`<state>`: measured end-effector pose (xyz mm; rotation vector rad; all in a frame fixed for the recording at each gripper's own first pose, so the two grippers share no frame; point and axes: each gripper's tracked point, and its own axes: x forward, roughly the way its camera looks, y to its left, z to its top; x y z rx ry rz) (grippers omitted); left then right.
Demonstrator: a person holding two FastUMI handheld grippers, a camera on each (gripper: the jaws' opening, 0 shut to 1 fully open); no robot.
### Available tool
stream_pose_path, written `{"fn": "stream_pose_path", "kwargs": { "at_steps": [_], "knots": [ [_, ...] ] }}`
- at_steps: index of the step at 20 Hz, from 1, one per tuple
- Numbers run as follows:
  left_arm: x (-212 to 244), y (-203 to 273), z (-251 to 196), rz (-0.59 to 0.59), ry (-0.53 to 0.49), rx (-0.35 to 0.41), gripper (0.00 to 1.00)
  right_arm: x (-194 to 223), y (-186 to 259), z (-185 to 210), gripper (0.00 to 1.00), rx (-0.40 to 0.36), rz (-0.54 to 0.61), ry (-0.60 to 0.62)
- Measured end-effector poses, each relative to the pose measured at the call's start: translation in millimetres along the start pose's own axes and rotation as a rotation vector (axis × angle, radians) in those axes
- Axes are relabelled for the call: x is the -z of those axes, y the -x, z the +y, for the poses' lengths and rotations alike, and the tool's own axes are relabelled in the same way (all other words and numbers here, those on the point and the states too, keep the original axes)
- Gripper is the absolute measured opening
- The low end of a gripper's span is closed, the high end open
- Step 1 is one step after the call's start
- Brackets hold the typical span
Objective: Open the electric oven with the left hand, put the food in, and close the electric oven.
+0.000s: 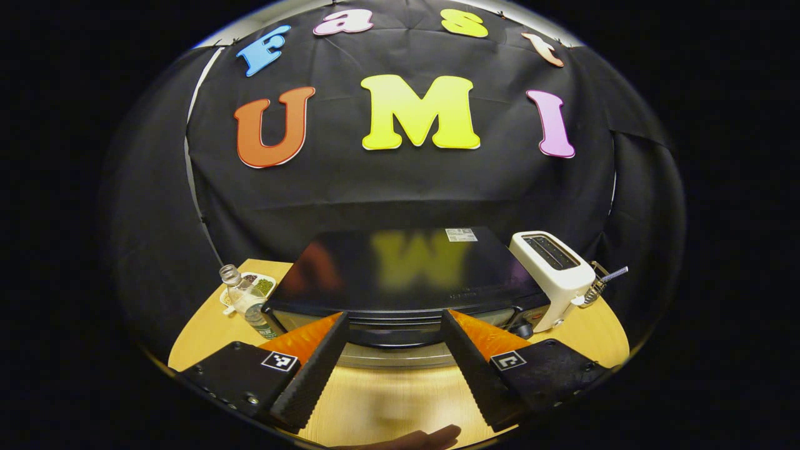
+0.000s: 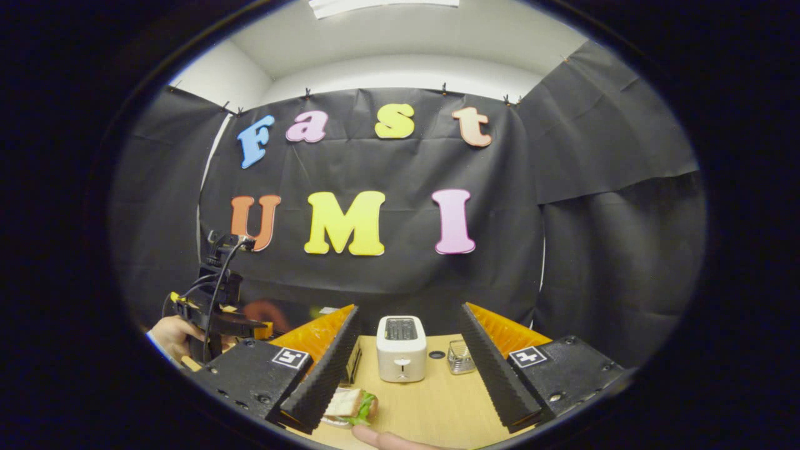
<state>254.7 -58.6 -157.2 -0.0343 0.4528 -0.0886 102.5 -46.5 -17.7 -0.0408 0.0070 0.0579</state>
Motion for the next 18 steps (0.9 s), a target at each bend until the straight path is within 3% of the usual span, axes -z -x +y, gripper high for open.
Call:
{"fn": "stream_pose_path", "kwargs": {
  "at_steps": [5,6,7,8,14,15,18],
  "knots": [
    [8.8,-20.3,0.2,0.036,0.022,0.005,0.99,4.1,-0.6,-13.2,1.0,0.013,0.002,0.001],
    [11.7,-18.2,0.1,0.056,0.024,0.009,0.9,4.7,0.1,-15.2,1.0,0.016,0.002,0.002],
    [9.9,-17.0,1.7,0.054,0.032,0.011,0.99,5.0,0.9,-15.9,1.0,0.014,0.001,-0.002],
    [12.3,-18.0,1.4,0.063,0.032,0.013,0.99,5.7,1.9,-14.9,0.92,0.01,0.005,-0.007],
    [21.7,-1.5,0.3,0.076,0.041,0.027,0.99,9.4,13.5,-5.3,0.92,-0.033,0.036,-0.024],
    [24.8,3.9,-0.5,0.079,0.044,0.031,0.99,6.9,15.8,-5.1,1.0,-0.032,0.031,-0.021],
    [44.4,27.9,-2.4,0.084,0.016,0.038,0.99,4.2,24.2,-4.4,1.0,-0.032,0.015,-0.015]
  ]
}}
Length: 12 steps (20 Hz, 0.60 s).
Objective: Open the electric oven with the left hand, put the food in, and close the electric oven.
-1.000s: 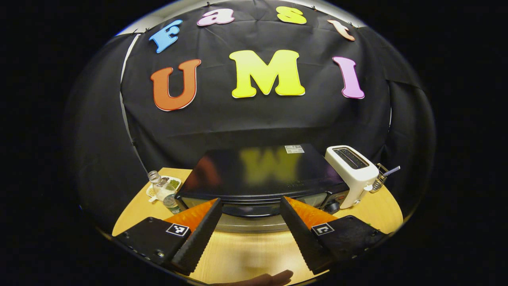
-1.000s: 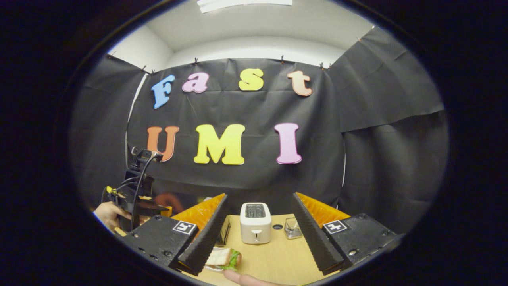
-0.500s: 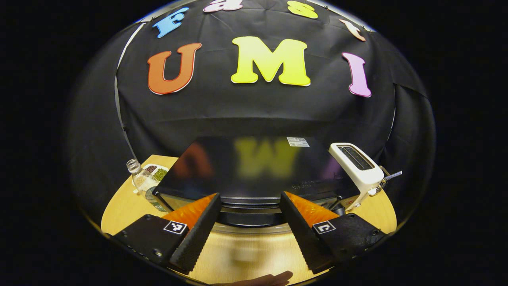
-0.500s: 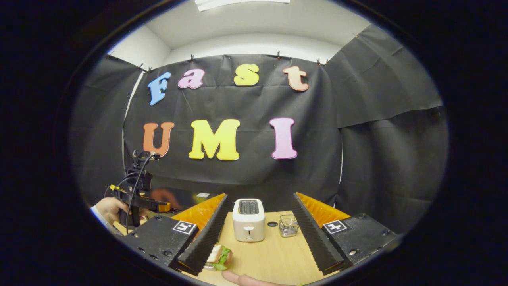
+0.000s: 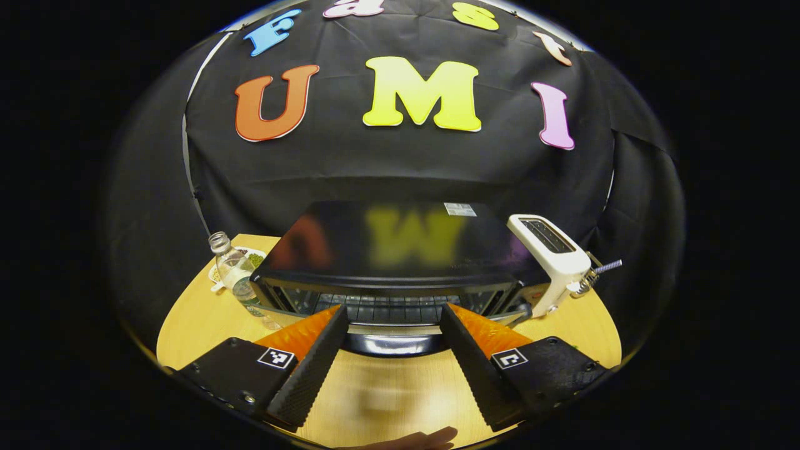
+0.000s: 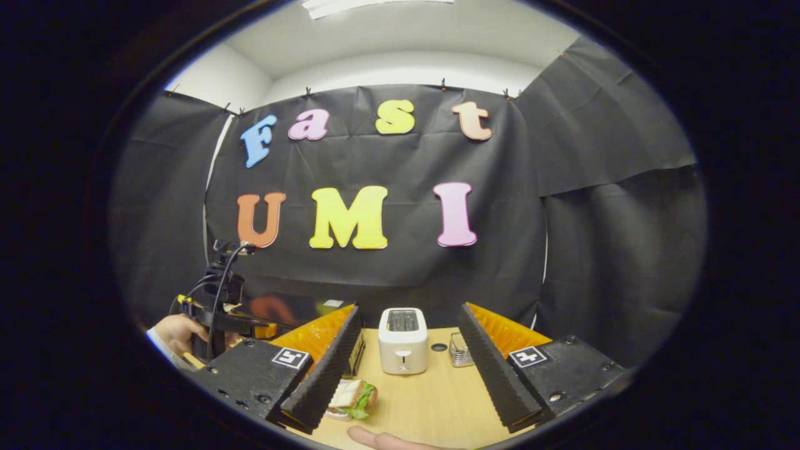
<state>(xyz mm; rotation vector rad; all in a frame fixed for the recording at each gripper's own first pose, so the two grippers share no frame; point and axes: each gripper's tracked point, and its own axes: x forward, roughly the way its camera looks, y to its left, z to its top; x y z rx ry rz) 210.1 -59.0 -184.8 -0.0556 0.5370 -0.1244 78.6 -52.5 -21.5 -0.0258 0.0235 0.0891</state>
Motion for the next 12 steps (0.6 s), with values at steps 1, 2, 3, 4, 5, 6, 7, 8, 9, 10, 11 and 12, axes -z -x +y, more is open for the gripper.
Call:
{"fn": "stream_pose_path", "kwargs": {
  "at_steps": [1,2,3,4,5,6,7,8,9,10,11,12],
  "knots": [
    [5.4,4.0,-1.2,-0.005,-0.015,0.0,0.98,-0.9,2.8,0.5,0.92,0.001,-0.006,-0.008],
    [12.8,9.0,-1.0,-0.005,-0.023,-0.003,0.98,-1.1,4.8,1.1,0.92,-0.002,-0.007,-0.013],
    [18.2,14.7,-2.1,-0.009,-0.017,-0.004,0.99,-0.2,6.5,3.2,0.92,-0.007,-0.005,-0.013],
    [27.0,20.5,-2.9,0.0,-0.013,-0.001,0.98,-0.2,9.3,5.0,0.92,-0.012,-0.005,-0.013],
    [35.1,25.6,-2.3,-0.001,-0.01,0.0,0.98,-1.5,11.3,5.9,0.92,-0.015,-0.007,-0.013],
    [44.0,28.7,-2.1,0.005,-0.01,0.0,0.98,-0.9,13.1,5.5,0.92,-0.016,-0.007,-0.013],
    [52.5,32.7,-3.0,0.002,-0.009,-0.001,0.98,-0.9,15.2,5.5,0.92,-0.02,-0.006,-0.014],
    [60.4,35.6,-4.3,-0.001,-0.011,-0.001,0.98,-0.3,16.9,6.5,0.92,-0.025,-0.007,-0.019],
    [69.3,35.1,-4.5,-0.009,-0.014,-0.001,0.98,-0.2,18.3,6.3,0.92,-0.027,-0.005,-0.023],
    [77.6,35.0,-6.1,-0.017,-0.015,-0.001,0.98,3.1,19.8,5.3,1.0,-0.026,0.002,-0.024],
    [87.4,35.5,-6.4,-0.02,-0.013,-0.001,0.98,3.9,21.5,4.7,1.0,-0.029,0.007,-0.025],
    [99.4,36.6,-6.9,-0.016,-0.011,-0.001,0.98,5.7,22.6,4.2,0.92,-0.028,0.011,-0.021]
  ]
}}
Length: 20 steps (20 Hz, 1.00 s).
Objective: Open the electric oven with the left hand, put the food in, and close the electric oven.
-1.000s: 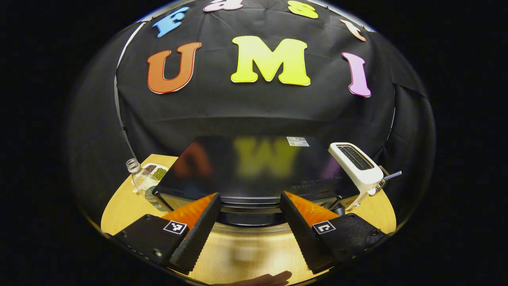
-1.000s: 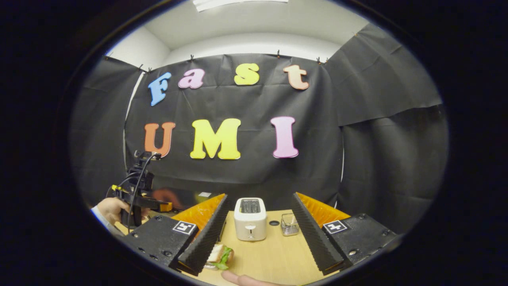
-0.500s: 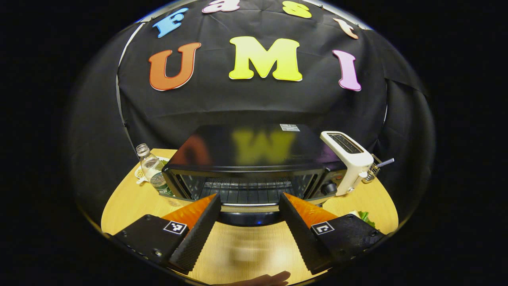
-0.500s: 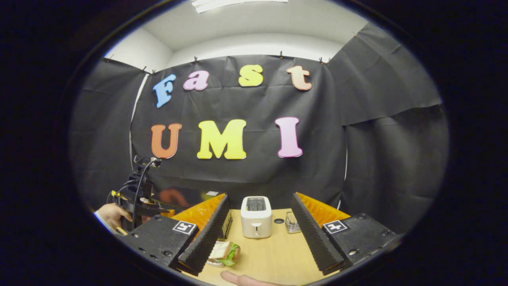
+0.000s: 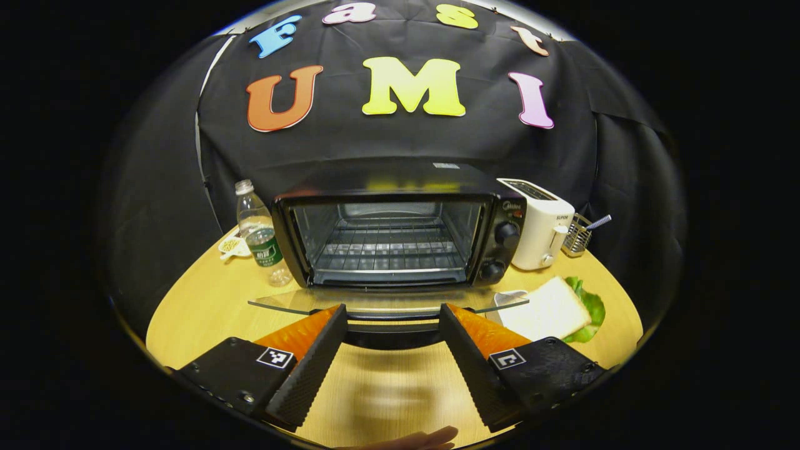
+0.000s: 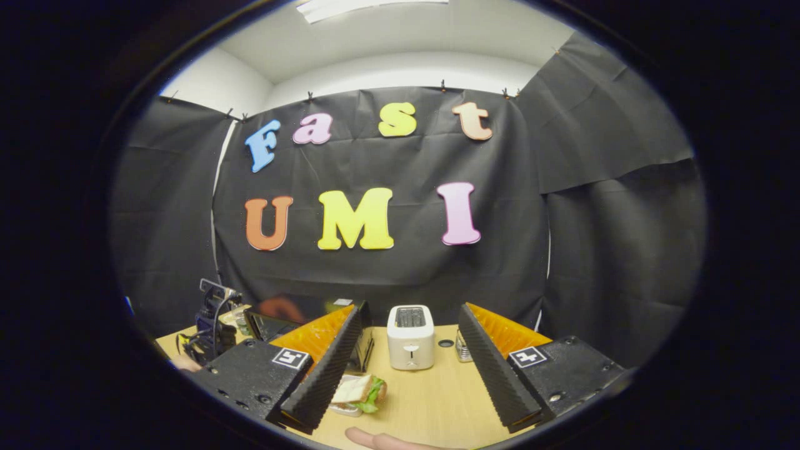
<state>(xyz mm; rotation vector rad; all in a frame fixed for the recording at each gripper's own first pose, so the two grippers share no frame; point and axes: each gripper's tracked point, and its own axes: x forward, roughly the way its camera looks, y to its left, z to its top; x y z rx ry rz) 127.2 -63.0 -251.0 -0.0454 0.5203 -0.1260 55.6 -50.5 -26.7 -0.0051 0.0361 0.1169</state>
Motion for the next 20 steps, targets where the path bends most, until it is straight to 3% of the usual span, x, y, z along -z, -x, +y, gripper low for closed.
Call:
{"fn": "stream_pose_path", "kwargs": {
  "at_steps": [1,2,3,4,5,6,8,13,14,16,17,18,19,20],
  "knots": [
    [11.4,0.0,-0.5,0.009,0.003,0.0,0.98,1.1,1.0,-2.4,0.92,0.005,0.006,0.006],
    [24.3,-0.9,-0.6,0.027,-0.001,0.001,0.98,1.8,1.8,-5.1,1.0,0.008,0.005,0.008],
    [36.7,-1.7,-0.2,0.045,0.0,0.003,0.98,0.1,2.5,-6.1,1.0,0.006,0.0,0.007],
    [45.1,-3.9,1.2,0.058,0.012,0.002,0.98,0.3,3.9,-5.7,0.92,0.004,-0.005,0.007],
    [56.1,-6.6,0.6,0.087,0.034,0.006,0.96,0.9,4.8,-7.2,0.92,0.007,-0.005,0.007],
    [66.6,-9.0,0.0,0.109,0.053,0.011,0.96,3.0,5.4,-9.1,1.0,0.008,-0.003,0.006],
    [80.2,-14.4,0.6,0.126,0.054,0.002,0.96,5.2,5.7,-11.7,1.0,0.014,0.004,0.008],
    [87.8,-15.6,-2.6,0.1,0.049,0.002,0.96,14.9,2.5,-10.1,1.0,0.012,0.044,0.011],
    [86.6,-16.4,-3.2,0.093,0.049,0.002,0.98,17.6,1.7,-8.7,0.92,0.008,0.053,0.012],
    [82.0,-13.5,-3.1,0.071,0.046,0.002,0.98,20.8,-1.4,-6.2,0.92,-0.002,0.071,0.011],
    [76.7,-12.9,-1.7,0.047,0.044,-0.001,0.97,24.1,-3.7,-4.3,1.0,-0.011,0.084,0.008],
    [72.4,-10.6,-0.5,0.034,0.048,0.001,0.96,27.5,-7.0,-2.1,0.92,-0.023,0.097,0.006],
    [68.7,-7.2,-0.7,0.022,0.062,0.002,0.94,30.9,-12.2,-0.6,1.0,-0.038,0.115,0.006],
    [61.6,-2.8,1.1,0.007,0.077,0.003,0.94,37.6,-17.8,-0.4,1.0,-0.048,0.139,0.007]
  ]
}}
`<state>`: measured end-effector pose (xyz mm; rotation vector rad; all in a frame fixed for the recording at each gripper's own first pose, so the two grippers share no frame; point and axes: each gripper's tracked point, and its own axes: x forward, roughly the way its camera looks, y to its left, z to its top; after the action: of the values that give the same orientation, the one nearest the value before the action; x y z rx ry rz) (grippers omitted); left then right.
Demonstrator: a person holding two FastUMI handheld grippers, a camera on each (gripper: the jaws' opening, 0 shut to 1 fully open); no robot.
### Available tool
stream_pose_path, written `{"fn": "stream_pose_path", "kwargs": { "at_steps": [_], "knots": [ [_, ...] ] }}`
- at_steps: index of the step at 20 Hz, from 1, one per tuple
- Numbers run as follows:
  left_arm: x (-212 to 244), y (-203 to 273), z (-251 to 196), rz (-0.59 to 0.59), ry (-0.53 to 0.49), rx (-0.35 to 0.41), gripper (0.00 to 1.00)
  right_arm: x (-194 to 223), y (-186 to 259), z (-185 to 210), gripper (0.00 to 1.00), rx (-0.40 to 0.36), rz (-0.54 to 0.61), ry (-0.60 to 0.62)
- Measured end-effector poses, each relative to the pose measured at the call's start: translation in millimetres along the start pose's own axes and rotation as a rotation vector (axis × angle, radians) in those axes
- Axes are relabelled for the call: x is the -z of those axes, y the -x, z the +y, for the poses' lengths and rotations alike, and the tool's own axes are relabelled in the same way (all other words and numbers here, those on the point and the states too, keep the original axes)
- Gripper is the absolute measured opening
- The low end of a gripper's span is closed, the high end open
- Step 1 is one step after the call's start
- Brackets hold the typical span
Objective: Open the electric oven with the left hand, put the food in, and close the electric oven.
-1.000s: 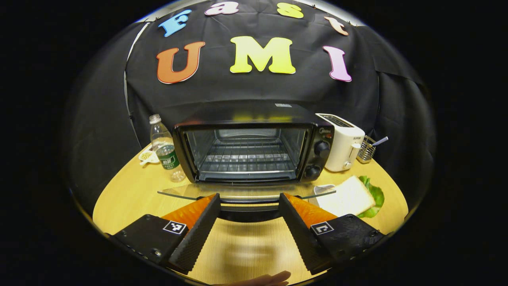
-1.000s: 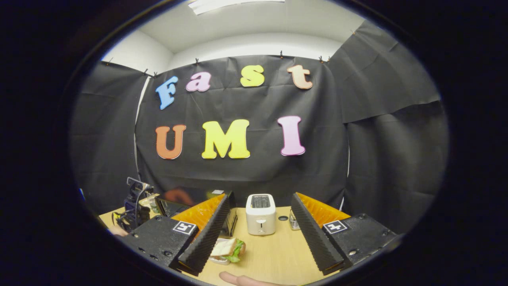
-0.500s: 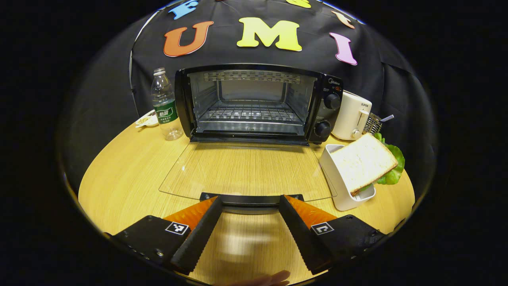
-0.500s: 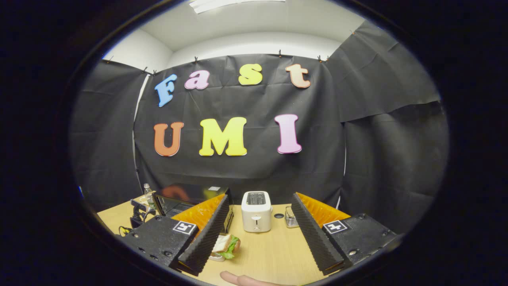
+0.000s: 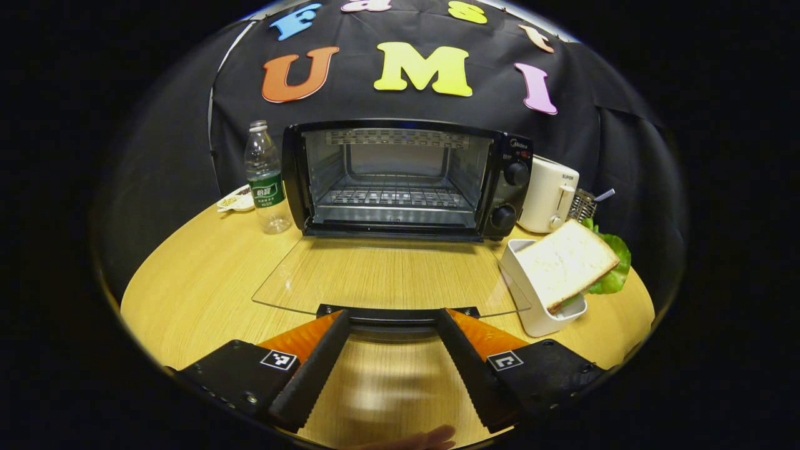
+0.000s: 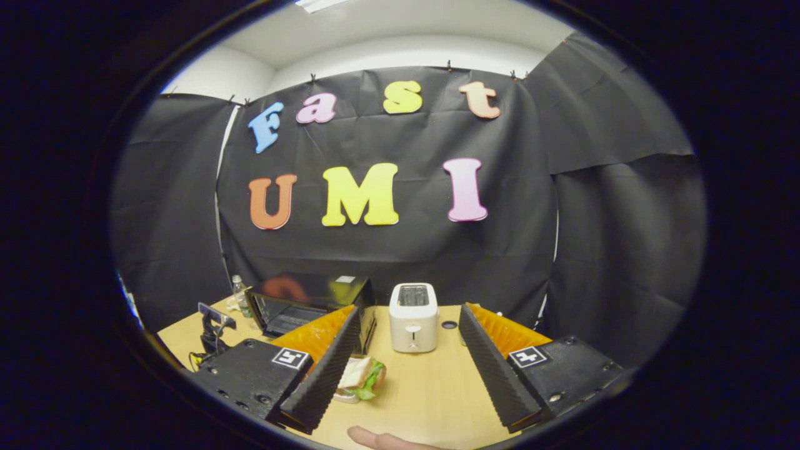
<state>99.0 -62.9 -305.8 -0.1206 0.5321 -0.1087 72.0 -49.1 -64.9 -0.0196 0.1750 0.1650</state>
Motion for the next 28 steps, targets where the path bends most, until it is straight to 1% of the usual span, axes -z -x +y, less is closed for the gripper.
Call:
{"fn": "stream_pose_path", "kwargs": {
  "at_steps": [1,2,3,4,9,11,13,15,16,18,19,20,21,22,23,25,26,27,28],
  "knots": [
    [-9.2,7.0,1.6,-0.021,0.01,0.006,0.95,4.3,-6.4,-0.4,0.92,-0.013,0.025,-0.002],
    [-22.3,16.3,5.1,-0.055,0.015,0.007,0.95,10.2,-13.6,0.1,1.0,-0.026,0.053,-0.005],
    [-37.1,26.7,10.0,-0.095,0.018,0.002,0.94,15.0,-20.9,-0.8,0.92,-0.035,0.081,-0.009],
    [-53.1,38.3,14.5,-0.135,0.023,-0.004,0.94,20.9,-27.8,-1.2,1.0,-0.046,0.113,-0.013],
    [-127.7,105.1,35.4,-0.319,0.012,-0.031,0.94,60.7,-65.5,3.7,1.0,-0.127,0.279,-0.052],
    [-153.1,131.5,45.9,-0.398,0.006,-0.055,0.94,87.3,-80.3,12.6,1.0,-0.185,0.383,-0.107],
    [-177.5,159.9,46.6,-0.49,-0.026,-0.063,0.93,115.4,-92.9,31.9,1.0,-0.269,0.495,-0.179],
    [-194.3,179.8,52.2,-0.559,-0.043,-0.111,0.92,141.4,-103.8,44.1,1.0,-0.335,0.602,-0.242],
    [-196.1,184.9,54.7,-0.569,-0.029,-0.127,0.92,154.0,-109.4,48.5,1.0,-0.362,0.654,-0.272],
    [-191.8,190.0,44.9,-0.552,-0.009,-0.098,0.93,178.2,-114.0,54.8,0.98,-0.412,0.753,-0.317],
    [-191.3,191.1,44.4,-0.545,0.0,-0.088,0.92,187.8,-116.6,55.9,0.86,-0.426,0.793,-0.34],
    [-189.2,192.4,45.6,-0.541,0.001,-0.092,0.92,196.2,-118.0,59.4,0.97,-0.448,0.829,-0.36],
    [-189.0,194.2,49.2,-0.542,-0.009,-0.107,0.93,204.4,-117.0,62.4,0.96,-0.473,0.866,-0.372],
    [-187.4,195.1,53.3,-0.541,-0.021,-0.127,0.93,210.8,-116.6,65.5,0.82,-0.501,0.898,-0.384],
    [-184.9,195.1,52.3,-0.535,-0.03,-0.134,0.93,216.4,-118.5,67.7,0.94,-0.518,0.921,-0.402],
    [-178.7,193.5,47.3,-0.51,-0.026,-0.116,0.92,226.4,-120.3,73.3,0.93,-0.543,0.968,-0.43],
    [-177.2,194.5,47.7,-0.505,-0.025,-0.115,0.93,232.1,-122.3,74.4,0.8,-0.546,0.994,-0.443],
    [-176.3,195.4,48.1,-0.501,-0.028,-0.116,0.93,236.2,-126.7,77.6,0.92,-0.543,1.003,-0.47],
    [-174.6,196.1,49.2,-0.499,-0.032,-0.122,0.93,241.7,-130.2,79.2,0.91,-0.548,1.023,-0.481]
  ]
}}
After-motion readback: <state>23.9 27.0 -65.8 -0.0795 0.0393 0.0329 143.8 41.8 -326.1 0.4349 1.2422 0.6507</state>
